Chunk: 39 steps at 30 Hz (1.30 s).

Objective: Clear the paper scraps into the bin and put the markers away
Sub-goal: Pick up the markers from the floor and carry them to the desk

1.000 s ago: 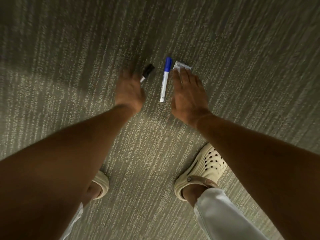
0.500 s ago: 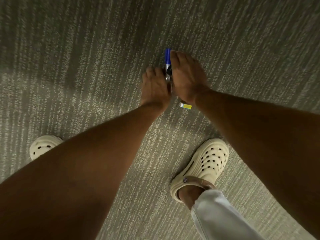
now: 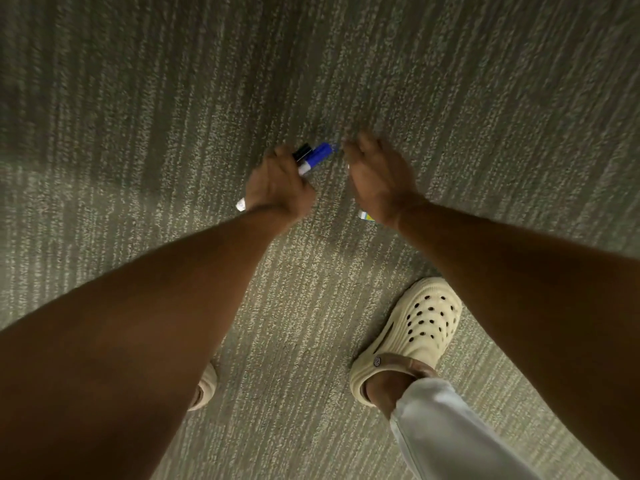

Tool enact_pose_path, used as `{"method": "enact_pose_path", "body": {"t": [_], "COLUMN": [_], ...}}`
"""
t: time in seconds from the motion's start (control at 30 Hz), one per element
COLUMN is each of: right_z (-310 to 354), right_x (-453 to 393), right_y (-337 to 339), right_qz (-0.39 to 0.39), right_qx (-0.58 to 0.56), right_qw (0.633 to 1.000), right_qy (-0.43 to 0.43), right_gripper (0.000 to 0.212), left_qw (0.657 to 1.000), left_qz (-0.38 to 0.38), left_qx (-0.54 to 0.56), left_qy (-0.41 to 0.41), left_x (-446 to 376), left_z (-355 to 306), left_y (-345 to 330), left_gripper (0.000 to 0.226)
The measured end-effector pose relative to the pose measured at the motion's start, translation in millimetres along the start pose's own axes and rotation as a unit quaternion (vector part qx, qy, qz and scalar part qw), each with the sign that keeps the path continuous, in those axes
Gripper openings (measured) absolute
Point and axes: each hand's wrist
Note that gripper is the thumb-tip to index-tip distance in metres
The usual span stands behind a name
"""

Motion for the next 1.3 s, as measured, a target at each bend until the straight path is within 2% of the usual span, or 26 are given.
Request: {"method": "enact_pose_path", "body": {"t": [0.1,0.27,0.37,0.47,0.53,0.73,0.83,0.93,1.3], "right_z": [-3,-3,2,8,13,21,27,34,65], "right_x": [28,55,58,56,54,55,51,45,42], "right_y": [-5,-18,-24,-29,-31,-27,-16,0,70], "right_qz": [0.016,0.009,0.033,0.074,0.086,0.071,0.074,0.086,0.032], "right_qx": [-0.016,-0.015,-0.025,0.02,0.032,0.064,0.046,0.01,0.008], "right_qw": [1.0,1.0,0.999,0.997,0.996,0.995,0.996,0.996,0.999], "right_qy": [0.011,0.01,0.009,0.01,0.006,0.012,-0.012,-0.039,-0.029], "right_gripper": [0.038,0.034,0.045,0.063,0.065,0.05,0.052,0.055,0.053], "left_qw": [0.997,0.978,0.971,0.964,0.96,0.95,0.942,0.929,0.928], "left_qz": [0.036,0.068,0.073,0.071,0.068,0.056,0.039,0.058,0.061], "left_qx": [-0.073,-0.164,-0.164,-0.152,-0.154,-0.174,-0.188,-0.228,-0.24], "left_qy": [-0.009,-0.109,-0.156,-0.204,-0.223,-0.255,-0.276,-0.285,-0.277], "left_x": [8,26,32,38,42,48,49,50,54], "left_z": [12,23,27,29,28,23,24,23,16], "left_y": [11,19,16,14,15,19,23,32,97], "left_gripper": [0.036,0.031,0.021,0.016,0.019,0.036,0.052,0.062,0.068]}}
Point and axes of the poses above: each hand's wrist, its own x-axis away from the middle knuckle, its own y-axis out of the back of the hand, z = x × y, and after that the axes turned 9 degrees about -z, right-handed
